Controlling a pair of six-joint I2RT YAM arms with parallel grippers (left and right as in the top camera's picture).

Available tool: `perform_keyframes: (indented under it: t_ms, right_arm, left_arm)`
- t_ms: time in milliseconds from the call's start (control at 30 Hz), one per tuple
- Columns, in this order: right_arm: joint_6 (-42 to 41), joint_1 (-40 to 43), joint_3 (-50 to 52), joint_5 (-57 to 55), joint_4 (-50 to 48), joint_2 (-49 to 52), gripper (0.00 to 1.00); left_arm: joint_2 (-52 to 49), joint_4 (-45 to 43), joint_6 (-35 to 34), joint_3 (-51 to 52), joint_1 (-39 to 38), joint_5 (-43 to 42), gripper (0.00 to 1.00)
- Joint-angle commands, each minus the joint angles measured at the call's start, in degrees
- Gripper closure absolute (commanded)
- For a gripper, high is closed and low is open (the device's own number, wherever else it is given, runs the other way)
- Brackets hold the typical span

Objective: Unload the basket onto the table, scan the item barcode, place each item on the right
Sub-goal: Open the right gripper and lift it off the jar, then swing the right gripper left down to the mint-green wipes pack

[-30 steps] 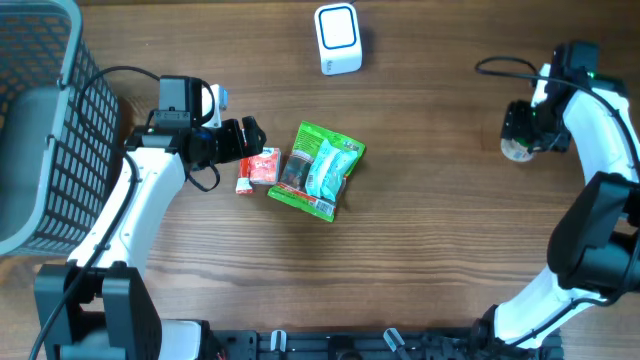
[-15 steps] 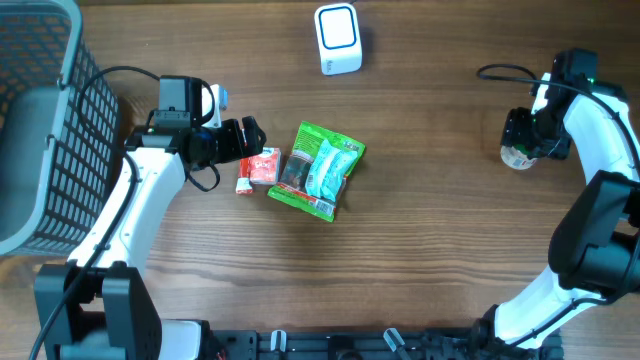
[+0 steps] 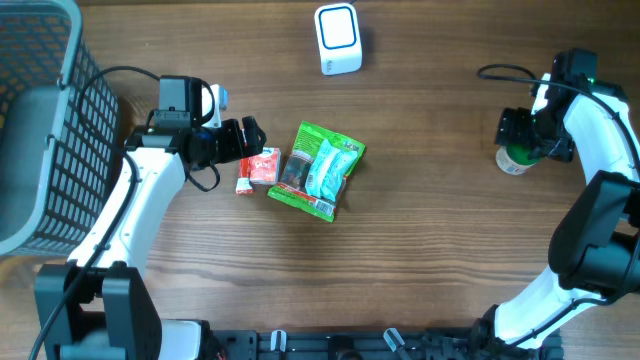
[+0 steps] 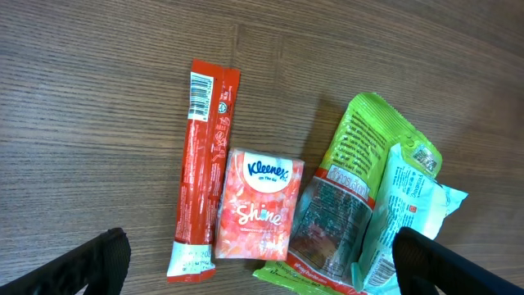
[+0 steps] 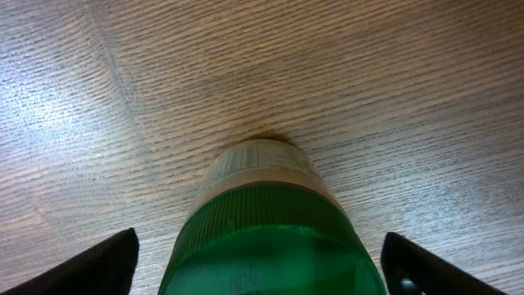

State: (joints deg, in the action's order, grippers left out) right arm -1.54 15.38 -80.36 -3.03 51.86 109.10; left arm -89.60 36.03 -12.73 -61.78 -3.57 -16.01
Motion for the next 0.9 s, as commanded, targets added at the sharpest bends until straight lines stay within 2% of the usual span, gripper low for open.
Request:
perform_keyframes:
  t_ms: [0, 167, 333, 400, 500, 667, 867]
  right_arm:
    - [-0.13, -0.02, 0.24, 0.02, 0.20, 0.20, 0.02]
    - [0.09, -0.02, -0.85, -0.04, 0.87, -0.37, 0.02]
    - [0.07, -0.44, -10.47, 2.01, 4.81, -1.86, 0.02]
    - [0.04, -0.94, -15.96, 6.01, 7.28, -2.29, 0.02]
    - [0.04, -2.23, -20.79, 18.40, 9.73, -2.99, 0.02]
    - [0.02, -6.71, -20.20, 33.00, 10.47, -3.13, 0.02]
    - [-0.33, -17.03, -17.22, 34.38, 12.28, -3.13, 0.02]
  left_arm:
    - [0.61, -0.20, 0.11, -0.81, 0.48, -0.48, 0.00]
    - [0.61, -0.20, 0.11, -0.81, 0.48, -0.48, 0.00]
    - [0.61, -0.20, 0.11, -0.81, 0.48, -0.48, 0.00]
    - [0.61, -0.20, 0.11, -0.81, 0.48, -0.48, 0.00]
    - [0.61, -0.20, 0.11, -0.81, 0.48, -0.48, 0.00]
    - [0.61, -0.20, 0.11, -0.81, 0.48, -0.48, 0.00]
    - [0.61, -0.20, 0.11, -0.81, 0.48, -0.48, 0.00]
